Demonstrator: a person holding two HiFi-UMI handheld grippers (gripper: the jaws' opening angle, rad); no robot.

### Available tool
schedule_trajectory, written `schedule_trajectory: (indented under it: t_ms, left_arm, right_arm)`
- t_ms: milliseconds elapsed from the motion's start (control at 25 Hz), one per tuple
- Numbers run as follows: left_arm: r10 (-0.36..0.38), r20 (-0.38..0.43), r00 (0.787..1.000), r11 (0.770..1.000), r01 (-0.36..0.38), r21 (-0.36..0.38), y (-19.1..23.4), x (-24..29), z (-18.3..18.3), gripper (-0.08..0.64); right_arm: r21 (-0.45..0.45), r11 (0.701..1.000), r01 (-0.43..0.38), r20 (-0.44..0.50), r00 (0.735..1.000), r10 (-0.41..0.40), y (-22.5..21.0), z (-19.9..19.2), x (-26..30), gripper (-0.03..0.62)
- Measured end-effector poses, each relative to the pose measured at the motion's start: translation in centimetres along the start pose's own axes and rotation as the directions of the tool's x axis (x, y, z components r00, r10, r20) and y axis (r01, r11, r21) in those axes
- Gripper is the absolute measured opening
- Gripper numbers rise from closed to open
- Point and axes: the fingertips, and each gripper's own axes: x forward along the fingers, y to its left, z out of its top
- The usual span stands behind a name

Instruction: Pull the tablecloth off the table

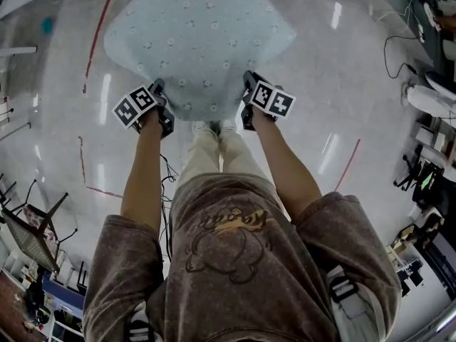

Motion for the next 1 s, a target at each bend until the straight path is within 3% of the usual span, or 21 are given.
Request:
schedule_trajectory:
  t_ms: [400,720,1000]
  left_arm:
    - [-0.111,0.055,0.992,0.982,0.101,0.16,-5.2,-4.0,0.5,0.034]
    - [-0.179,0.089,0.98,0.963,0.156,0.217,-7.8,-7.5,1.0,0.031]
    - [-0.225,0.09,0.97,0.944,0.194,0.268,-10.3,-10.3,0.2,0.029]
  right_arm:
    - [-0.065,0.989,-0.129,0.089,0.987,0.135,2.6,3.1,-4.0,0.038]
    - [-0.127,0.965,-0.228,0.109,0.964,0.242,4.6,4.4,-6.8,0.032]
    - [-0.155,0.954,-0.258,0.135,0.951,0.279,5.7,5.1,-10.0,0.031]
